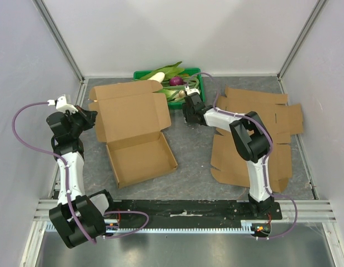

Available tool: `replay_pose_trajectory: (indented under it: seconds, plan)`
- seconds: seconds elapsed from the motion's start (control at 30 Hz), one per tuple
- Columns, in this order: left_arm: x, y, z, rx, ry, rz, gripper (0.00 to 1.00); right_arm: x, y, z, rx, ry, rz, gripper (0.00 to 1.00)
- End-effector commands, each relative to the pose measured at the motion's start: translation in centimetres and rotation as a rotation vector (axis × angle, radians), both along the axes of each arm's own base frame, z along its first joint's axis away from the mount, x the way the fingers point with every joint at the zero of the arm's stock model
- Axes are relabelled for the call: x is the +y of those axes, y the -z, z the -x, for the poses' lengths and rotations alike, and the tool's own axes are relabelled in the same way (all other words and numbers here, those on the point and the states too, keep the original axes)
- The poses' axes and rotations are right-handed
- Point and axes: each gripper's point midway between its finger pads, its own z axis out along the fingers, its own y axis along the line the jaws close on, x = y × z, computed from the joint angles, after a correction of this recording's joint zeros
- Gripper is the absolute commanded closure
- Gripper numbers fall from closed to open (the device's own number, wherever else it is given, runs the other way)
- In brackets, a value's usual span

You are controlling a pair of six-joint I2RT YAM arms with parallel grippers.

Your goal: Fold the paper box

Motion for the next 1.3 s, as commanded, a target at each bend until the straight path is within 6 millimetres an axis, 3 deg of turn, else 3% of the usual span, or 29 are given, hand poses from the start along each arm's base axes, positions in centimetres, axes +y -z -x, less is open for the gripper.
replay_pose_trajectory:
  seconds: [0.0, 0.03, 0.07, 0.13, 0.17, 0.2, 0.23, 0.27, 0.33, 0.37, 0.47, 0.5, 0.57, 0.6, 0.63, 0.67, 0.7, 0.77, 0.8, 0.83, 0.87, 0.9, 0.97, 1.0, 1.07, 1.1, 1.17, 1.27]
  plan:
    - [-0.1, -1.8, -0.6, -0.074, 0.026, -0.020, 0.98, -1.2, -0.4, 2.4, 0.049, -0.024, -0.036, 0.47]
    - [-0.3, -1.8, -0.6, -0.073, 0.038, -0.010, 0.98, -1.4, -0.5, 3.0, 0.046, -0.030, -0.047, 0.48]
    - [-0.5, -1.8, -0.7, -0.079, 0.048, -0.008, 0.98, -1.1, -2.9, 2.7, -0.010, -0.040, -0.082, 0.49]
    - [-1.0, -1.6, -0.8, -0.077, 0.078, 0.010, 0.98, -1.4, -3.7, 3.6, -0.023, -0.064, -0.088, 0.53]
    - [-1.1, -1.5, -0.8, -0.079, 0.087, 0.012, 0.98, -1.3, -6.0, 3.7, -0.067, -0.074, -0.117, 0.53]
    - [-1.1, -1.7, -0.9, -0.087, 0.091, 0.012, 0.98, -1.2, -6.7, 4.3, -0.071, -0.089, -0.134, 0.54]
    - [-1.3, -1.5, -0.9, -0.082, 0.097, 0.021, 0.98, -1.1, -6.7, 5.5, -0.054, -0.115, -0.150, 0.54]
    - [-1.3, -1.5, -1.0, -0.084, 0.103, 0.025, 0.98, -1.0, -9.0, 6.3, -0.085, -0.132, -0.186, 0.54]
    - [-1.8, -1.5, -1.1, -0.093, 0.128, 0.037, 0.98, -0.2, -9.5, 8.9, -0.060, -0.183, -0.221, 0.54]
    - [-1.8, -1.2, -1.2, -0.084, 0.132, 0.049, 0.98, 0.9, -11.7, 10.6, -0.072, -0.236, -0.282, 0.54]
    - [-2.3, -1.3, -1.4, -0.101, 0.161, 0.072, 0.98, 4.8, -13.7, 15.8, -0.036, -0.366, -0.394, 0.54]
    - [-2.5, -1.3, -1.5, -0.107, 0.169, 0.079, 0.98, 7.1, -13.8, 18.3, -0.008, -0.442, -0.424, 0.52]
    - [-2.9, -1.3, -1.5, -0.117, 0.186, 0.094, 0.98, 10.3, -13.6, 21.0, 0.042, -0.523, -0.471, 0.48]
    - [-3.0, -1.2, -1.6, -0.115, 0.189, 0.097, 0.98, 12.8, -13.9, 23.9, 0.091, -0.620, -0.519, 0.33]
    - [-3.4, -1.1, -1.5, -0.118, 0.204, 0.101, 0.98, 13.8, -14.2, 24.3, 0.099, -0.652, -0.539, 0.21]
    - [-3.6, -1.4, -1.6, -0.131, 0.218, 0.097, 0.98, 13.8, -13.6, 23.9, 0.107, -0.642, -0.528, 0.09]
    - [-3.9, -1.5, -1.5, -0.138, 0.233, 0.093, 0.98, 12.7, -13.9, 21.9, 0.058, -0.623, -0.504, 0.02]
    - [-4.6, -1.6, -1.5, -0.156, 0.262, 0.085, 0.98, 11.0, -16.4, 18.7, -0.043, -0.601, -0.525, 0.02]
    - [-4.8, -1.5, -1.6, -0.158, 0.271, 0.079, 0.98, 9.1, -17.7, 15.8, -0.106, -0.573, -0.527, 0.02]
    - [-5.4, -1.1, -1.8, -0.150, 0.299, 0.075, 0.98, 8.0, -18.4, 14.1, -0.175, -0.599, -0.475, 0.02]
    - [-5.6, -1.1, -1.9, -0.150, 0.314, 0.072, 0.98, 6.8, -18.2, 12.4, -0.195, -0.575, -0.434, 0.02]
    - [-5.8, -1.3, -2.2, -0.155, 0.330, 0.065, 0.98, 4.8, -19.3, 9.6, -0.245, -0.537, -0.418, 0.02]
    - [-6.3, -0.8, -2.4, -0.152, 0.374, 0.075, 0.98, 3.2, -19.0, 7.4, -0.285, -0.576, -0.385, 0.02]
    - [-6.4, -1.3, -2.6, -0.171, 0.391, 0.070, 0.98, 1.5, -19.7, 5.5, -0.317, -0.564, -0.370, 0.02]
    - [-6.9, -1.3, -2.7, -0.172, 0.431, 0.082, 0.98, 1.4, -18.7, 4.6, -0.321, -0.672, -0.384, 0.02]
    - [-7.2, -1.8, -2.7, -0.191, 0.455, 0.076, 0.98, 0.6, -19.7, 3.2, -0.344, -0.696, -0.399, 0.03]
    - [-7.6, -2.0, -2.7, -0.204, 0.481, 0.073, 0.98, 1.5, -19.1, 3.2, -0.329, -0.819, -0.476, 0.03]
    - [-7.9, -2.1, -3.0, -0.213, 0.496, 0.053, 0.98, 2.6, -20.2, 2.9, -0.347, -0.932, -0.536, 0.04]
